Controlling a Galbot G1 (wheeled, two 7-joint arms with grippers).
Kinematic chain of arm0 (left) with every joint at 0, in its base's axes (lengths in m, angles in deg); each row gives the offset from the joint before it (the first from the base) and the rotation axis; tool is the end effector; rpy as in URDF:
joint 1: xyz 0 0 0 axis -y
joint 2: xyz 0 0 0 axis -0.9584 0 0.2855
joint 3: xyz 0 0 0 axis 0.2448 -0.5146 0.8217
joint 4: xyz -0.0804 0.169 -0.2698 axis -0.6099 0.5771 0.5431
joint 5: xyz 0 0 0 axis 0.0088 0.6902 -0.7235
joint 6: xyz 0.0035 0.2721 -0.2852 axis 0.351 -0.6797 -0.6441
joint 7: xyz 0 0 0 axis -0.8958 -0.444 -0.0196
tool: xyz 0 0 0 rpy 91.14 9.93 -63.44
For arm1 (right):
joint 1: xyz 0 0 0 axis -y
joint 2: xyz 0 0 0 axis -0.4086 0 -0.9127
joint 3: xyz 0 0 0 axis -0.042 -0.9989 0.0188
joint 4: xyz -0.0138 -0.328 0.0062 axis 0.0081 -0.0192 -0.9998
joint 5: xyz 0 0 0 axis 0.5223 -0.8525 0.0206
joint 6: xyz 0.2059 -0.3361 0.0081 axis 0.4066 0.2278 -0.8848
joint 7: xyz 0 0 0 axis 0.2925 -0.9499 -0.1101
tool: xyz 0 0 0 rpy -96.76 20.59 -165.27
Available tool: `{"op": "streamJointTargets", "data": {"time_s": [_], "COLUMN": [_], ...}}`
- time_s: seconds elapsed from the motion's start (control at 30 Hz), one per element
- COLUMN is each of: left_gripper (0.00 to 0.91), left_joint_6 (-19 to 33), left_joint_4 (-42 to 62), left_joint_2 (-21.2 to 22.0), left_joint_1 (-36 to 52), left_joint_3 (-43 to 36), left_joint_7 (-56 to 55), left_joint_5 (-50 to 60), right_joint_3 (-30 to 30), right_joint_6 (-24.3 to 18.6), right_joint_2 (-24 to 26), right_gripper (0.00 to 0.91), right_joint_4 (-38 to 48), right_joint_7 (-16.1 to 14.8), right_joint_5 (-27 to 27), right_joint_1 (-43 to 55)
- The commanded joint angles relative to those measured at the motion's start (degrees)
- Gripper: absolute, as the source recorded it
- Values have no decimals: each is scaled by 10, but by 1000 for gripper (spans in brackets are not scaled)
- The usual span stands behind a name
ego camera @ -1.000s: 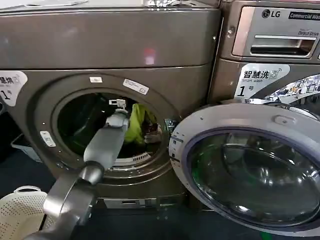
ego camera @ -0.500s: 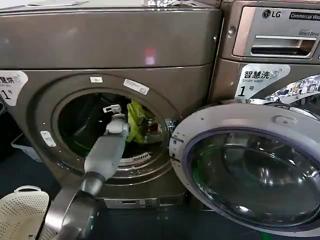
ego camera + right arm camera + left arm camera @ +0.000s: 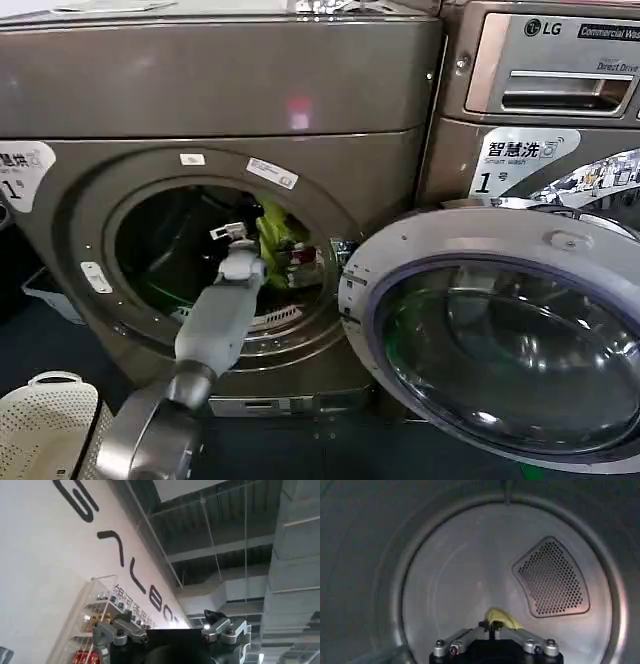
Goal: Grasp the clothes from the dryer.
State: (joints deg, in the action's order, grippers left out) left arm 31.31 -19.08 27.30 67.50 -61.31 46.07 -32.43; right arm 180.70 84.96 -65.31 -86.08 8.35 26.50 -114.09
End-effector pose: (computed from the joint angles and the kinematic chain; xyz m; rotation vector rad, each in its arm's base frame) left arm 0.6465 -0.0156 -0.2232 -0.2257 2.9415 -0.1136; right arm -0.0786 -0.3346 0.1255 1.2938 2.1105 -0.6658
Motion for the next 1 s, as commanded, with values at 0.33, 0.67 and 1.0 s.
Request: {"op": "streamJointTargets", "data": {"time_s": [0.33,0.67,1.0], "left_gripper": [0,0,0], "left_joint_6": [2,3,4], "left_joint_4": [-11,-10,-8], "left_joint_2": [1,0,1], "left_joint_1": [-2,-5,-4], "left_joint_3": [1,2,3], "left_joint_7": [-10,-11,-10], "left_joint_5": [2,4,5], "right_joint_3": [5,4,12], "right_joint_6": [-6,-8,-2], "right_joint_2": [3,4,4], "right_gripper": [907,907,907], "right_joint_4": [3,4,2], "right_joint_7": [-1,-2,-6], "right_joint_5": [-2,-2,-1], "right_joint_1": [-2,-1,-1]}}
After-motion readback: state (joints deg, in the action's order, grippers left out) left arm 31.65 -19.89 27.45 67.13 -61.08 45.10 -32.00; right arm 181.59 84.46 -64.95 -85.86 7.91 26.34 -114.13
